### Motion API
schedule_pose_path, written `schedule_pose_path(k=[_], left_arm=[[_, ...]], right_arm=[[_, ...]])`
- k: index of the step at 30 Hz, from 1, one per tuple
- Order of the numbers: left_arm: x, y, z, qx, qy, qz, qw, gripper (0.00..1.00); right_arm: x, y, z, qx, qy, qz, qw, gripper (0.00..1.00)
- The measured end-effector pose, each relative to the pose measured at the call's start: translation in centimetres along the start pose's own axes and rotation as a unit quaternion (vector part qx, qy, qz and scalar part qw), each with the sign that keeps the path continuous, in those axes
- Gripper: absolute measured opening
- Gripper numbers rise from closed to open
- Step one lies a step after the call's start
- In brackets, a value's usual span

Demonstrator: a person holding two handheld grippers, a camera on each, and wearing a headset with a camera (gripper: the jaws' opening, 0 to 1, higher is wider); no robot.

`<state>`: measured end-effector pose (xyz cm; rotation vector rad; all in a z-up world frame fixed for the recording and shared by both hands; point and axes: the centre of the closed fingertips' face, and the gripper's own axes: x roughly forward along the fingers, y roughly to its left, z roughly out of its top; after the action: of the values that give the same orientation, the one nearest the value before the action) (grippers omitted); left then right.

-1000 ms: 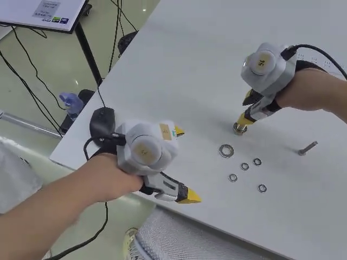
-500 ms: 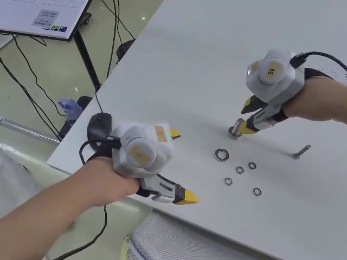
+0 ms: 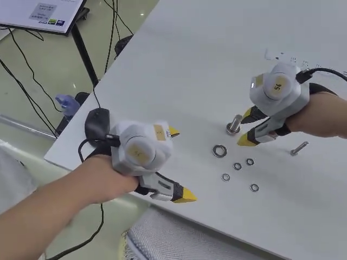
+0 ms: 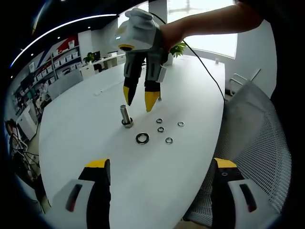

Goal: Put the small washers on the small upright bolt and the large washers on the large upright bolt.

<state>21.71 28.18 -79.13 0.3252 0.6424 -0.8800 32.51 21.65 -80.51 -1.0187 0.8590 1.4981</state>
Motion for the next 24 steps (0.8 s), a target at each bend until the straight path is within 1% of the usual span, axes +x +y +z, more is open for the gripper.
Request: schedule_pose_path(k=[3, 4, 6, 10, 12, 15, 17, 21, 22, 24], left_arm=[[0.0, -0.1, 0.0, -0.003, -0.002, -0.001, 1.0000, 0.88], [0.1, -0.1, 0.0, -0.003, -0.002, -0.002, 1.0000, 0.89], [0.1, -0.2, 0.1, -0.004, -0.005, -0.003, 1.0000, 0.89], [0.4, -0.1, 0.3, -0.006, -0.006, -0.003, 1.0000, 0.89], [0.4, -0.1, 0.3, -0.007, -0.009, -0.005, 0.9999, 0.89], [0.4, 0.0, 0.1, -0.005, -0.007, -0.005, 1.0000, 0.88], [0.4, 0.0, 0.1, -0.007, -0.010, -0.005, 0.9999, 0.87], [0.5, 0.2, -0.4, -0.007, -0.002, -0.005, 1.0000, 0.88], [0.6, 0.2, -0.7, -0.004, 0.003, -0.006, 1.0000, 0.87], [0.6, 0.1, -0.7, -0.003, 0.005, -0.006, 1.0000, 0.87]], right_arm=[[0.4, 0.2, 0.3, -0.001, -0.004, -0.002, 1.0000, 0.36], [0.6, 0.0, 0.3, 0.000, -0.004, -0.001, 1.0000, 0.36], [1.0, 0.2, 0.5, 0.001, -0.005, 0.002, 1.0000, 0.36], [1.9, 0.7, 0.5, -0.002, 0.001, 0.006, 1.0000, 0.36], [2.2, 0.9, 0.6, 0.004, 0.001, 0.012, 0.9999, 0.36], [2.8, 1.1, 0.5, 0.003, 0.003, 0.011, 0.9999, 0.36], [3.2, 1.2, 0.3, 0.001, 0.008, 0.011, 0.9999, 0.36], [4.1, 1.2, 0.0, 0.000, 0.009, 0.009, 0.9999, 0.35], [4.4, 1.4, -0.2, -0.002, 0.013, 0.011, 0.9998, 0.35], [4.9, 1.4, -0.4, -0.006, 0.018, 0.008, 0.9998, 0.35]])
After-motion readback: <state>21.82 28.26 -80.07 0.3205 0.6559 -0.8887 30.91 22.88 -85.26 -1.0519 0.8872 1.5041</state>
